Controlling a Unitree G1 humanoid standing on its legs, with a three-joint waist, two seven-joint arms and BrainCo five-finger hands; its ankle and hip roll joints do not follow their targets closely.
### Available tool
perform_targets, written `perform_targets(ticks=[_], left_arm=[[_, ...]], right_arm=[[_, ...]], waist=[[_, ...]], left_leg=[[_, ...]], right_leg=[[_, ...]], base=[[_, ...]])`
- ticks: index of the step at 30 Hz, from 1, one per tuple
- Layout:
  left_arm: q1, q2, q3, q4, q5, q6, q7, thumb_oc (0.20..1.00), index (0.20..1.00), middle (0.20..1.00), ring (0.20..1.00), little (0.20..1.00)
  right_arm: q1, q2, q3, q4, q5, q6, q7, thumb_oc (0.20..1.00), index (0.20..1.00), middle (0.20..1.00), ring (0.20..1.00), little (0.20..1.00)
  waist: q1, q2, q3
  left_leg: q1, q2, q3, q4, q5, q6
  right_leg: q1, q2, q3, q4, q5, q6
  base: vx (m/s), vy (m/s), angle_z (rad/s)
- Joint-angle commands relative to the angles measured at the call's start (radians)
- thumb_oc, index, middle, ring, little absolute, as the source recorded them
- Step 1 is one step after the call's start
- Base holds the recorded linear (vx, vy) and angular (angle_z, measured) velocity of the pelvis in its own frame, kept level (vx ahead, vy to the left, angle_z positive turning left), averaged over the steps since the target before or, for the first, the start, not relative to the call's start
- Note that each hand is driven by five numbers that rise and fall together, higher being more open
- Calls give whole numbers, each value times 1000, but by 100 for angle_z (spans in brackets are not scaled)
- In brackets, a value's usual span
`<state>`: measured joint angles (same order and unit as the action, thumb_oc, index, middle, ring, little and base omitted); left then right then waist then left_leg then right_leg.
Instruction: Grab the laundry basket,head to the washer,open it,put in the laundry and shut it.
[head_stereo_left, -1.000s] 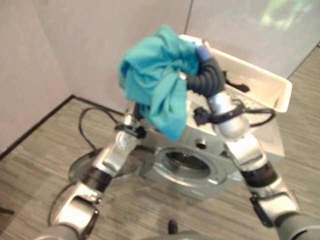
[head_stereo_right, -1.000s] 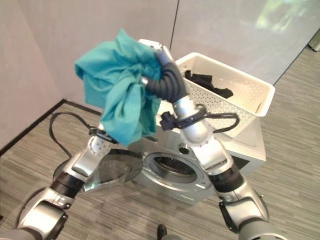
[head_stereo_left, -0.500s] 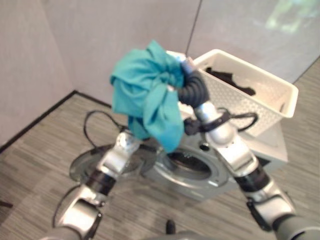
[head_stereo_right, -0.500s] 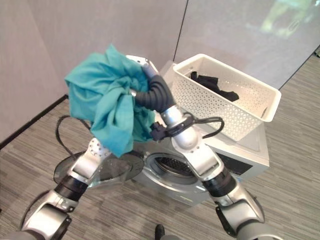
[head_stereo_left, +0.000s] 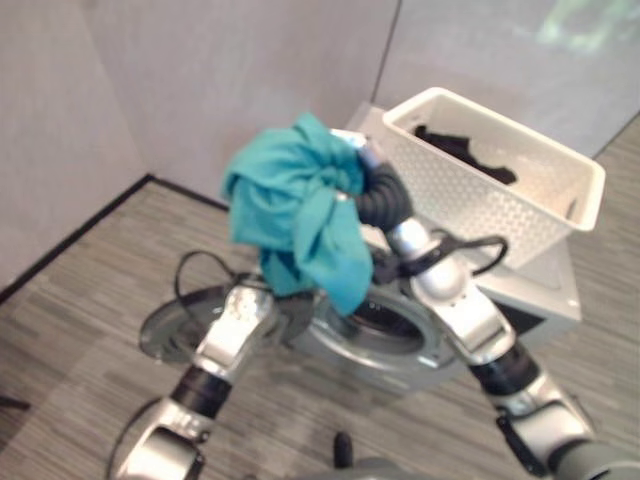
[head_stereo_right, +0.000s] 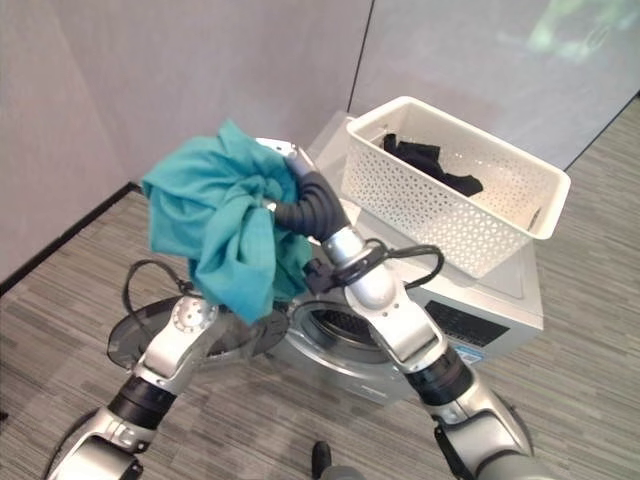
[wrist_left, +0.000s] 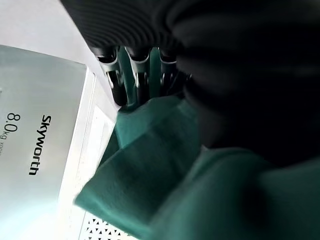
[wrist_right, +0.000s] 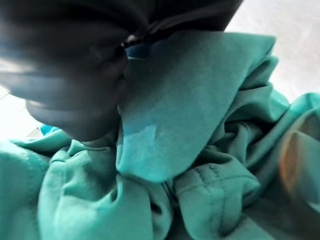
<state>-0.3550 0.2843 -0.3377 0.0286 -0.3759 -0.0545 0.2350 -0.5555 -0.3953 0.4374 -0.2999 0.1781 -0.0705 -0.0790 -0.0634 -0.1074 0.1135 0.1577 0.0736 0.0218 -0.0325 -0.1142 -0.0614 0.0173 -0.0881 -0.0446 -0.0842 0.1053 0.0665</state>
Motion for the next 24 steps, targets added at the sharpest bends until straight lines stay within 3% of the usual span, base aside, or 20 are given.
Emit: perform_targets(ticks=[1, 2, 4, 22, 23, 24], left_arm=[[-34, -9, 36, -67, 11, -106, 15, 482, 482, 482, 482, 482], [-31, 0, 57, -76, 18, -117, 25, 322, 322, 322, 322, 322], [-26, 4, 73, -87, 22, -124, 33, 200, 200, 200, 200, 200], [57, 36, 186, -203, 100, -171, 71, 200, 200, 200, 200, 200], [60, 38, 189, -206, 99, -173, 71, 200, 200, 200, 200, 200], [74, 43, 195, -214, 98, -177, 71, 200, 200, 200, 200, 200]], right_arm=[[-8, 12, -15, -108, 60, -73, 3, 200, 200, 200, 200, 200], [-3, 7, -16, -114, 64, -77, 4, 200, 200, 200, 200, 200], [3, 5, -17, -116, 64, -78, 5, 200, 200, 200, 200, 200], [119, -67, -23, -196, 120, -89, 80, 225, 225, 225, 225, 225], [121, -74, -26, -196, 124, -90, 82, 529, 529, 529, 529, 529], [128, -92, -37, -198, 134, -93, 82, 1000, 1000, 1000, 1000, 1000]], waist=[[15, 22, -36], [16, 21, -33], [17, 20, -31], [19, 18, -22], [20, 18, -23], [21, 15, -25]], left_leg=[[40, 74, 93, 57, -89, 51], [34, 74, 96, 57, -85, 50], [31, 74, 97, 56, -84, 49], [32, 75, 102, 34, -75, 41], [32, 76, 101, 35, -75, 41], [32, 76, 98, 40, -79, 42]], right_leg=[[-117, -74, 2, 122, -14, 88], [-121, -73, 5, 118, -10, 89], [-123, -73, 5, 116, -9, 90], [-121, -72, -3, 92, -4, 92], [-119, -72, -2, 91, -4, 92], [-114, -74, -4, 90, -5, 90]], base=[[-17, -12, -8], [-18, -12, -12], [-10, -17, -7], [-1, 0, -1], [-16, 14, 5], [-12, 23, 5]])
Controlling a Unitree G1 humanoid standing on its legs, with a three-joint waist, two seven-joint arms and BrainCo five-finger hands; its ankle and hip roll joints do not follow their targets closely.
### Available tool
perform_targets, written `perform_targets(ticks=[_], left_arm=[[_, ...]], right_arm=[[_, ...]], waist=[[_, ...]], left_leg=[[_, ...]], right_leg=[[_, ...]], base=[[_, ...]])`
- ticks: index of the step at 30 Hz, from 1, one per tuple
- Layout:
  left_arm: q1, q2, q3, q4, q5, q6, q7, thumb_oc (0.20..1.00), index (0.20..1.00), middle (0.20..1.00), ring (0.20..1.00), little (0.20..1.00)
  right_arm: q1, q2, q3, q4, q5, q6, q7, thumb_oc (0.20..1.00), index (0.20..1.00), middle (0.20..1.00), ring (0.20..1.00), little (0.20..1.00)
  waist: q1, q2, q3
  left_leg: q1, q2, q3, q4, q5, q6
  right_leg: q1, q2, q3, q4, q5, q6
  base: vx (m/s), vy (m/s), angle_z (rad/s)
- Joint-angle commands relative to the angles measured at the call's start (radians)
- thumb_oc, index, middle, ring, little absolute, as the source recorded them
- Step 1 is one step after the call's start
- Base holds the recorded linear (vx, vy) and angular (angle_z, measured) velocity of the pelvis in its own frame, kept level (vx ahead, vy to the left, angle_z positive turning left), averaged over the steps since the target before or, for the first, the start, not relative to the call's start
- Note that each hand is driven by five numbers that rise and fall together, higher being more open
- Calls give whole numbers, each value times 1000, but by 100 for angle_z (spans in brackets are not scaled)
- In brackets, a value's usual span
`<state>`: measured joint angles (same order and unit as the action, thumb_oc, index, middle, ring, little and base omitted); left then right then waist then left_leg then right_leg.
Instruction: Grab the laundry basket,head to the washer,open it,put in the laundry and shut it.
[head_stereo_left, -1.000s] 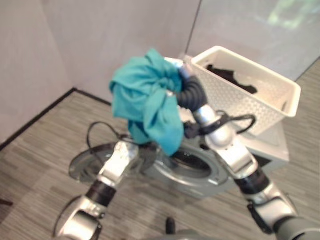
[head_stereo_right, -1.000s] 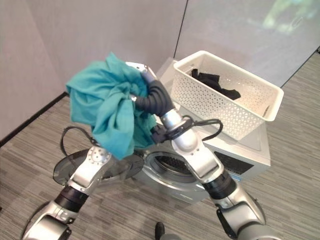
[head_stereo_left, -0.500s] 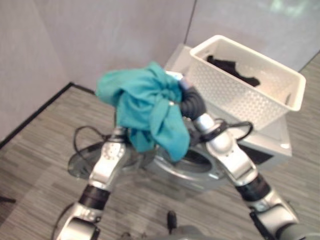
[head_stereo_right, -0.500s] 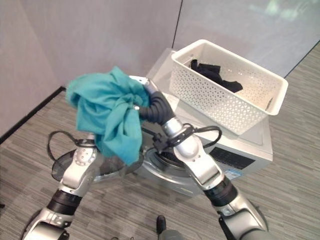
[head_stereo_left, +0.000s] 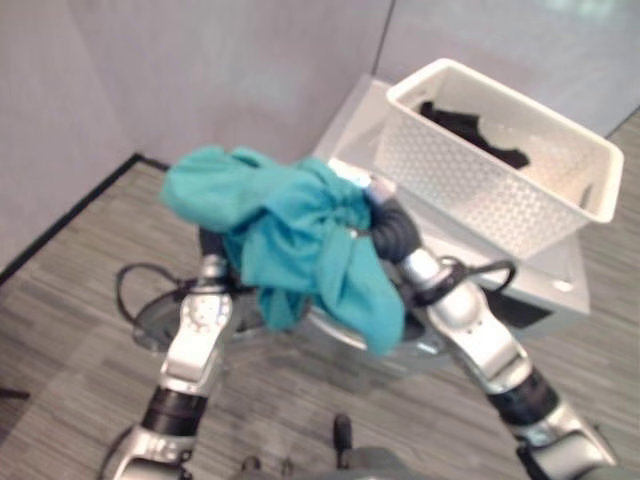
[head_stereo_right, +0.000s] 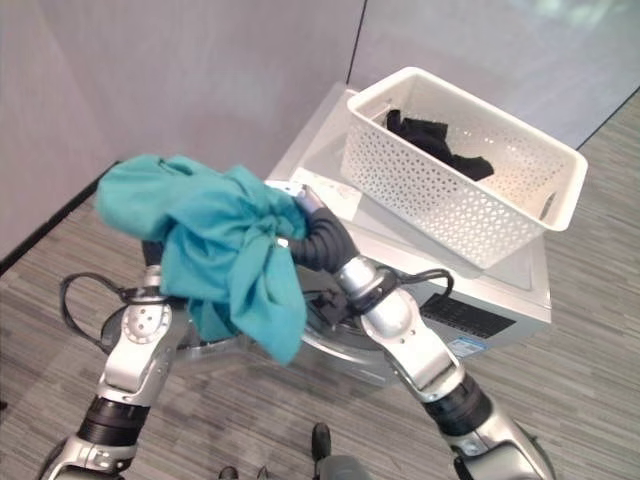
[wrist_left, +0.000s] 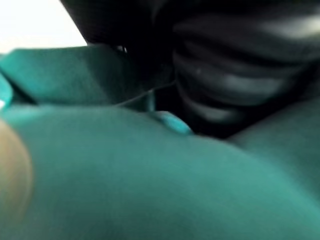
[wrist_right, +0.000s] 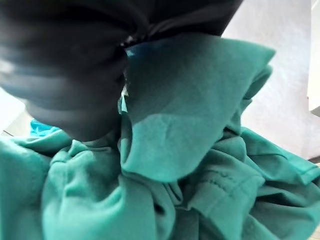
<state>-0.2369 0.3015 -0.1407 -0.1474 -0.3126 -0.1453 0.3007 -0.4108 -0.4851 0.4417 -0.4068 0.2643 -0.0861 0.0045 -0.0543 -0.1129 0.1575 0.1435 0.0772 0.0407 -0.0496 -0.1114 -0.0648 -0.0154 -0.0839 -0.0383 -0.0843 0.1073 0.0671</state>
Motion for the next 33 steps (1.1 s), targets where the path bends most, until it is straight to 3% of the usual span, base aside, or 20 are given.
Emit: perform_targets(ticks=[1, 14, 22, 26, 31, 33], left_arm=[[-39, 27, -1, -40, 34, -87, 3, 200, 200, 200, 200, 200], [-10, 65, -12, -92, 6, -100, -34, 200, 200, 200, 200, 200], [-3, 79, -13, -103, 13, -114, -32, 200, 200, 200, 200, 200], [8, 79, -15, -110, 9, -117, -49, 200, 200, 200, 200, 200], [20, 75, -36, -111, 4, -113, -69, 200, 200, 200, 200, 200], [16, 72, -54, -109, -12, -112, -78, 200, 200, 200, 200, 200]], right_arm=[[-15, -4, -43, -91, 50, -78, 0, 1000, 1000, 1000, 1000, 1000], [97, 35, -166, -68, -65, -90, -92, 1000, 1000, 1000, 1000, 1000], [210, 93, -309, -32, -199, -95, -203, 1000, 1000, 1000, 1000, 1000], [299, 95, -367, -21, -240, -74, -206, 1000, 1000, 1000, 1000, 1000], [390, 103, -413, -12, -247, -57, -215, 1000, 1000, 1000, 1000, 1000], [417, 104, -424, 9, -257, -49, -226, 1000, 1000, 1000, 1000, 1000]], waist=[[13, 21, -70], [20, 1, -58], [7, -26, -14], [-8, -29, -9], [-27, -26, -16], [-35, -12, -9]], left_leg=[[46, 71, 78, 58, -83, 46], [8, 33, 84, 141, -130, 79], [-47, -51, 124, 258, -207, 144], [-53, -97, 129, 275, -228, 176], [-39, -134, 121, 253, -226, 195], [-32, -138, 123, 236, -214, 196]], right_leg=[[-80, -78, -11, 91, -7, 90], [-91, -113, 3, 96, 24, 117], [-135, -177, 53, 99, 85, 162], [-154, -220, 70, 115, 108, 176], [-170, -259, 65, 154, 126, 175], [-177, -278, 21, 182, 137, 162]], base=[[-10, 28, 10], [-25, 57, -1], [-75, 139, -13], [-62, 196, -13], [-38, 178, -3], [-57, 144, 10]])
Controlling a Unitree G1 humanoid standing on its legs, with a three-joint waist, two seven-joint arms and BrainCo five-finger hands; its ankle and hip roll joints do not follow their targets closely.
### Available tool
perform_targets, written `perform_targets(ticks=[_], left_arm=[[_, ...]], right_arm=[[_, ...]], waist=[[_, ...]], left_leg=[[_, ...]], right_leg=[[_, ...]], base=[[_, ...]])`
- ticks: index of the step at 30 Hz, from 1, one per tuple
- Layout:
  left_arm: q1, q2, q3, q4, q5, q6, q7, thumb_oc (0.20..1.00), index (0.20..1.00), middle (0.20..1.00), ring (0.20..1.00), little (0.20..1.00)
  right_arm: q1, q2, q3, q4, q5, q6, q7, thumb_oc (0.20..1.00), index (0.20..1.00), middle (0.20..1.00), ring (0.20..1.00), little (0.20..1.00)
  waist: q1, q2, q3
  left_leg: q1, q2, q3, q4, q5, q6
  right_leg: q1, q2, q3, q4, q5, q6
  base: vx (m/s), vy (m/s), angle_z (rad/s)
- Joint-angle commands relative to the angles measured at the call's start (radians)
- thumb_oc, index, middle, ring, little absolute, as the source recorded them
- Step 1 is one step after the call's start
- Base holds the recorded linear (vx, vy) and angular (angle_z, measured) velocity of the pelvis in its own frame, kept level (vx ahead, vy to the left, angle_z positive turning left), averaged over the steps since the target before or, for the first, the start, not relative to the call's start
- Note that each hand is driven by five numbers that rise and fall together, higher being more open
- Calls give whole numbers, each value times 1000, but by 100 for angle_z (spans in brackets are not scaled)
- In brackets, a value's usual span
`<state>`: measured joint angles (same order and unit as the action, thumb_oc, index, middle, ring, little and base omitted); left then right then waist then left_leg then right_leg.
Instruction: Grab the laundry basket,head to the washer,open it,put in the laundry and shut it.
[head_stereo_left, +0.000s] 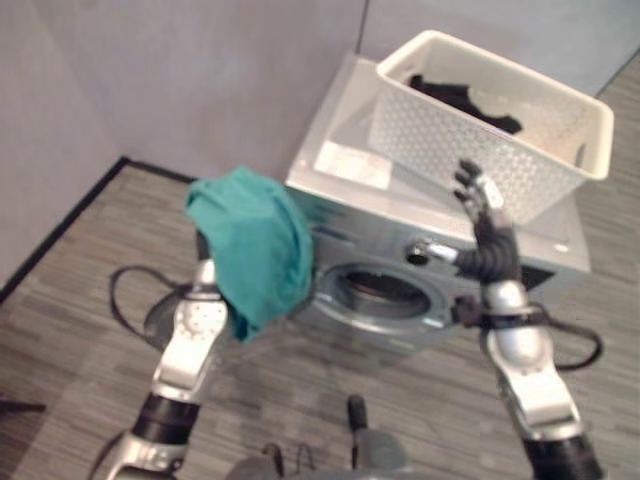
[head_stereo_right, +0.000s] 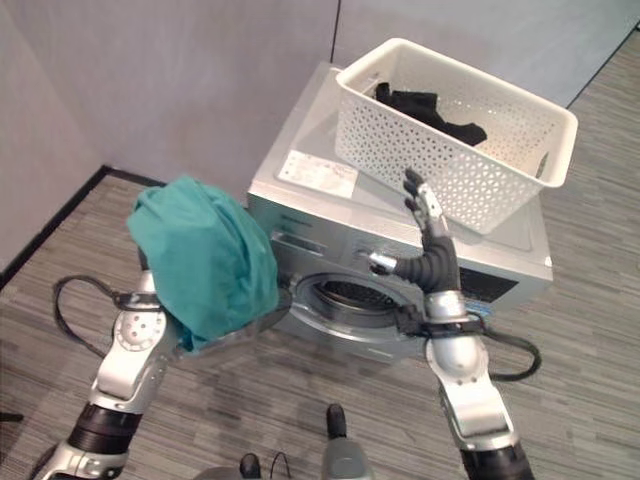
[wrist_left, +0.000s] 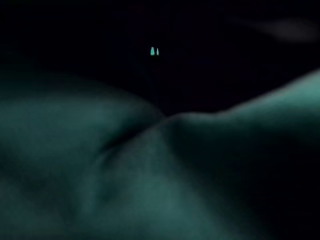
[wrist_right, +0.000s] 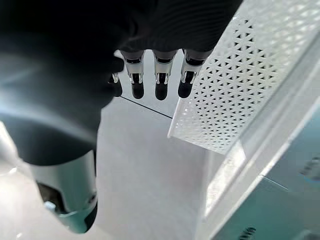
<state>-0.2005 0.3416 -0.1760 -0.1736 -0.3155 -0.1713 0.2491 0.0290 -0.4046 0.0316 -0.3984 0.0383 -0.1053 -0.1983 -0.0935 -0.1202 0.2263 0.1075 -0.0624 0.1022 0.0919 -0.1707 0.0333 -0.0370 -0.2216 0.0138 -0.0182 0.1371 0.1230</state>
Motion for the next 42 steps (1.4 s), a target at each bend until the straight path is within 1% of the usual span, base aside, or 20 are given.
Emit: perform_targets(ticks=[1, 4, 5, 7, 8, 9, 13, 17, 19, 20, 21, 23, 24, 26, 29, 30, 32, 35, 39, 42], left_arm=[[-24, 28, -27, -85, -20, -84, -33, 200, 200, 200, 200, 200], [-38, 20, -51, -88, -46, -81, -51, 200, 200, 200, 200, 200], [-39, 12, -80, -106, -83, -74, -74, 200, 200, 200, 200, 200], [-32, 12, -99, -123, -106, -70, -91, 200, 200, 200, 200, 200], [-14, 10, -133, -153, -158, -56, -127, 200, 200, 200, 200, 200], [-14, 10, -133, -153, -158, -56, -127, 200, 200, 200, 200, 200], [-13, 14, -167, -209, -240, -44, -159, 200, 200, 200, 200, 200], [-15, 12, -180, -232, -269, -39, -167, 200, 200, 200, 200, 200], [-36, 10, -195, -229, -292, -43, -162, 200, 200, 200, 200, 200], [-36, 10, -195, -229, -292, -43, -162, 200, 200, 200, 200, 200], [-42, 8, -203, -225, -311, -44, -157, 200, 200, 200, 200, 200], [-51, 7, -216, -219, -326, -45, -152, 200, 200, 200, 200, 200], [-52, 7, -218, -218, -326, -45, -152, 200, 200, 200, 200, 200], [-63, 2, -237, -202, -342, -41, -156, 200, 200, 200, 200, 200], [-73, -8, -257, -184, -376, -44, -156, 200, 200, 200, 200, 200], [-73, -8, -257, -183, -376, -45, -157, 200, 200, 200, 200, 200], [-84, -11, -273, -179, -384, -38, -159, 200, 200, 200, 200, 200], [-95, -19, -295, -169, -401, -33, -161, 200, 200, 200, 200, 200], [-98, -16, -311, -165, -405, -27, -162, 200, 200, 200, 200, 200], [-41, -8, -328, -103, -430, 2, -193, 200, 200, 200, 200, 200]], right_arm=[[-19, 18, -19, 8, -36, -24, -26, 1000, 1000, 1000, 1000, 1000], [-23, 9, -20, 26, -39, -22, -33, 1000, 1000, 1000, 1000, 1000], [-36, 6, -17, 40, -38, -19, -41, 1000, 1000, 1000, 1000, 1000], [-47, 5, -11, 51, -42, -19, -47, 1000, 1000, 1000, 1000, 1000], [-77, 12, 9, 75, -43, -19, -55, 1000, 1000, 1000, 1000, 1000], [-77, 12, 9, 75, -43, -19, -55, 1000, 1000, 1000, 1000, 1000], [-160, 34, 49, 156, -68, -1, -89, 1000, 1000, 1000, 1000, 1000], [-212, 36, 60, 235, -131, 16, -136, 1000, 1000, 1000, 1000, 1000], [-256, 25, 53, 353, -192, 31, -218, 1000, 1000, 1000, 1000, 1000], [-257, 25, 53, 354, -192, 31, -218, 1000, 1000, 1000, 1000, 1000], [-263, 25, 33, 421, -191, 42, -269, 1000, 1000, 1000, 1000, 1000], [-249, 28, 13, 475, -178, 43, -308, 1000, 1000, 1000, 1000, 1000], [-250, 27, 12, 478, -177, 42, -310, 1000, 1000, 1000, 1000, 1000], [-176, 21, 9, 565, -183, 48, -327, 1000, 1000, 1000, 1000, 1000], [-78, 7, 13, 647, -170, 51, -316, 1000, 1000, 1000, 1000, 1000], [-78, 6, 12, 647, -170, 51, -316, 1000, 1000, 1000, 1000, 1000], [15, 5, 11, 734, -167, 54, -310, 1000, 1000, 1000, 1000, 1000], [99, 14, 46, 793, -169, 52, -272, 1000, 1000, 1000, 1000, 1000], [135, 38, 73, 932, -156, 51, -243, 1000, 1000, 1000, 1000, 1000], [169, 106, 89, 1147, -59, 52, -182, 1000, 1000, 1000, 1000, 1000]], waist=[[1, 3, -75], [-4, 19, -71], [-1, 34, -70], [5, 45, -71], [27, 59, -79], [27, 59, -79], [83, 83, -100], [114, 87, -117], [141, 90, -126], [142, 90, -126], [148, 87, -125], [160, 84, -108], [164, 81, -114], [156, 73, -59], [125, 84, -19], [124, 85, -20], [95, 101, -4], [73, 110, 6], [55, 115, 9], [49, 108, 9]], left_leg=[[4, 4, 60, 88, -149, 98], [-2, 7, 56, 81, -137, 100], [-11, 8, 57, 73, -123, 104], [-15, 9, 58, 66, -118, 109], [-33, 10, 73, 37, -83, 114], [-33, 10, 73, 37, -83, 114], [-83, 13, 117, 6, -32, 119], [-112, 9, 153, -16, -4, 120], [-162, 14, 194, -22, 25, 111], [-162, 14, 194, -21, 25, 111], [-193, 23, 186, -22, 30, 98], [-241, 51, 227, -6, 76, 82], [-234, 46, 203, -9, 55, 75], [-308, 96, 204, 43, 101, 45], [-372, 162, 197, 81, 154, -2], [-374, 163, 195, 82, 154, -3], [-392, 209, 188, 67, 204, -37], [-395, 240, 189, 50, 243, -62], [-388, 256, 195, 34, 261, -74], [-384, 255, 190, 31, 263, -75]], right_leg=[[-150, -143, -51, 126, 93, 97], [-143, -139, -73, 152, 63, 81], [-129, -129, -95, 179, 28, 68], [-126, -117, -104, 216, -1, 60], [-126, -96, -126, 290, -63, 41], [-126, -96, -126, 290, -63, 41], [-65, -90, -220, 358, -163, 26], [-23, -91, -254, 354, -189, 29], [11, -82, -270, 322, -207, 33], [10, -81, -270, 322, -207, 33], [33, -61, -240, 297, -247, 43], [35, -40, -249, 260, -275, 18], [40, -39, -234, 261, -289, 22], [38, -6, -224, 242, -344, -12], [16, 37, -254, 246, -365, -48], [16, 39, -256, 246, -365, -49], [11, 76, -286, 240, -383, -68], [16, 103, -309, 238, -395, -89], [18, 119, -315, 240, -401, -102], [20, 123, -313, 252, -410, -115]], base=[[-70, 115, 12], [-61, 67, 0], [-59, 48, 4], [-113, 69, 1], [-144, 63, -15], [-170, 37, -45], [-170, -7, -43], [-144, -29, -59], [-236, -95, -43], [-253, -152, -65], [-180, -142, -78], [-229, -198, -70], [-274, -285, -54], [-310, -321, -31], [-244, -238, -6], [-209, -195, -13], [-174, -176, -6], [-109, -119, 10], [-41, -42, 3], [16, -18, 13]])
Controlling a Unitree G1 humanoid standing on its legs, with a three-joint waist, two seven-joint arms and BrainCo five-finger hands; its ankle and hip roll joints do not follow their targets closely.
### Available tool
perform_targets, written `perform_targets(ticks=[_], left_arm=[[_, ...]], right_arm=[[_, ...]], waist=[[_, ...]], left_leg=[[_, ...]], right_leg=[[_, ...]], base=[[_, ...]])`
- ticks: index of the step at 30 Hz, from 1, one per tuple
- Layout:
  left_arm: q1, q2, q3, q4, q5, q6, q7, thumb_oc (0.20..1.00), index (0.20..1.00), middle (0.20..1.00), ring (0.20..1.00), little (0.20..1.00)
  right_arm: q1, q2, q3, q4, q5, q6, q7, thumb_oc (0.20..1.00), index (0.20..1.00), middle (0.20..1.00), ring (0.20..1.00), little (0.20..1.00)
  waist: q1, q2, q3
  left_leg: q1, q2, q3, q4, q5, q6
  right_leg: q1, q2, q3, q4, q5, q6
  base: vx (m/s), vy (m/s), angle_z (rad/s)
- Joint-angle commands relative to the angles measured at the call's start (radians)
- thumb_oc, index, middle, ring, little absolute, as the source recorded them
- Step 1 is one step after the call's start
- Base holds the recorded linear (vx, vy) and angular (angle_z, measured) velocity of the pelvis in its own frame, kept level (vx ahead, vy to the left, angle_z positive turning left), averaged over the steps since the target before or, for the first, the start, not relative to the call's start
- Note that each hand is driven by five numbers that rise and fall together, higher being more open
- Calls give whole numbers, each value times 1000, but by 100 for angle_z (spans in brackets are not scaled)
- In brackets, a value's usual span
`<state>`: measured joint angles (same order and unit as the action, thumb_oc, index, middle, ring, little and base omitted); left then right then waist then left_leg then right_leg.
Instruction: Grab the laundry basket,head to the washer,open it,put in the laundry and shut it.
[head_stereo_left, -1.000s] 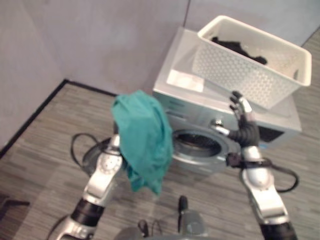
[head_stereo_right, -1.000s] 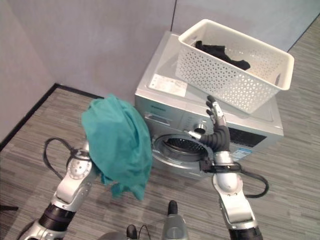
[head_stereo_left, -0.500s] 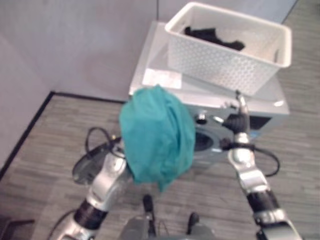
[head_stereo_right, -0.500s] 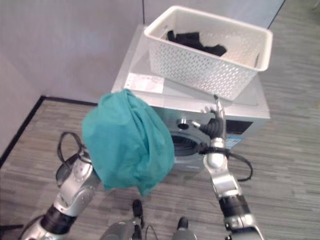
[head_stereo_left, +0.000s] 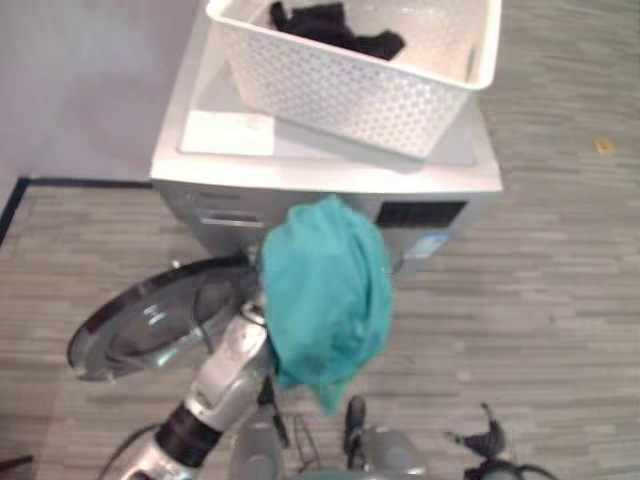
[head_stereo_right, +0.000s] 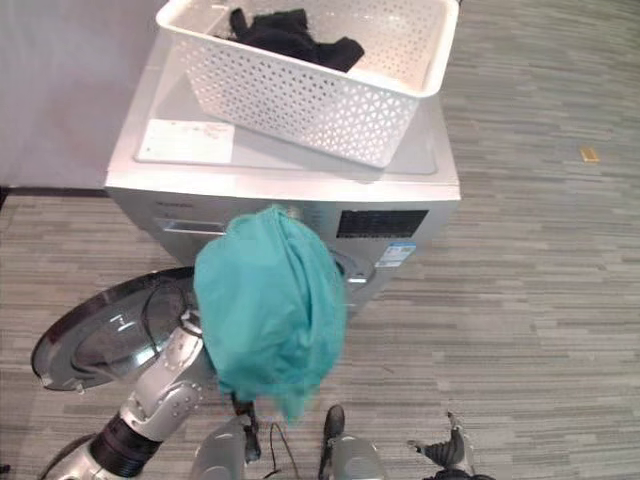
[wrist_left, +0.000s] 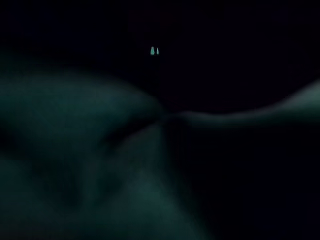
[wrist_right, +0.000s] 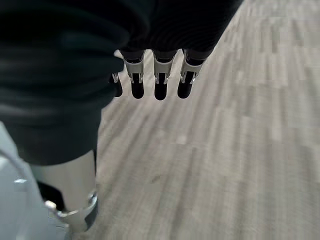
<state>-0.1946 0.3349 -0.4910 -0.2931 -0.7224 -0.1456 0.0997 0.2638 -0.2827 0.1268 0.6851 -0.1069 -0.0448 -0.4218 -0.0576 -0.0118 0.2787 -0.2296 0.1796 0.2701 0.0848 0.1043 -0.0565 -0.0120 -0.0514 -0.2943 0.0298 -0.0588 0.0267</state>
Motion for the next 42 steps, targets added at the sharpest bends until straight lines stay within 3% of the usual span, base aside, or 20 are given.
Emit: perform_targets(ticks=[1, 6, 14, 20, 34, 42], left_arm=[[-32, -1, -20, 41, -29, -18, -50, 200, 200, 200, 200, 200], [115, 54, -5, 141, -57, 22, -88, 200, 200, 200, 200, 200], [357, 179, 105, 76, -65, 38, -139, 200, 200, 200, 200, 200], [374, 205, 83, 68, -77, 48, -143, 200, 200, 200, 200, 200], [256, 117, 22, 202, 16, 24, -83, 200, 200, 200, 200, 200], [136, 36, -28, 343, 6, -4, -13, 200, 200, 200, 200, 200]], right_arm=[[-70, -6, 5, 115, 95, -7, 51, 1000, 1000, 1000, 1000, 1000], [-93, 32, 27, 316, 167, 9, 103, 1000, 1000, 1000, 1000, 1000], [-96, 27, 29, 354, 183, 0, 127, 1000, 1000, 1000, 1000, 1000], [-144, 13, 57, 342, 197, -1, 116, 1000, 1000, 1000, 1000, 1000], [-195, 22, 80, 226, 254, -2, 80, 1000, 1000, 1000, 1000, 1000], [-226, 37, 106, 195, 279, -1, 51, 1000, 1000, 1000, 1000, 1000]], waist=[[13, -2, -42], [26, -1, -20], [60, 12, 11], [74, 19, 34], [66, 0, 77], [50, -31, 109]], left_leg=[[-48, 11, 22, 37, -10, 16], [-68, 0, 21, 48, -21, 23], [-127, -14, 33, 71, -35, 33], [-172, -24, 38, 65, -30, 35], [-245, -23, 74, 80, -40, 43], [-277, -23, 95, 68, -37, 48]], right_leg=[[-2, -48, -7, 202, -213, -20], [-18, -58, -17, 209, -212, -23], [-71, -77, -34, 222, -207, -26], [-114, -78, -50, 227, -207, -36], [-214, -86, -63, 274, -212, -49], [-263, -86, -64, 269, -191, -46]], base=[[28, -14, 16], [9, -6, 6], [-14, 9, 1], [-33, -8, 10], [-22, 0, -2], [-23, 10, -7]])
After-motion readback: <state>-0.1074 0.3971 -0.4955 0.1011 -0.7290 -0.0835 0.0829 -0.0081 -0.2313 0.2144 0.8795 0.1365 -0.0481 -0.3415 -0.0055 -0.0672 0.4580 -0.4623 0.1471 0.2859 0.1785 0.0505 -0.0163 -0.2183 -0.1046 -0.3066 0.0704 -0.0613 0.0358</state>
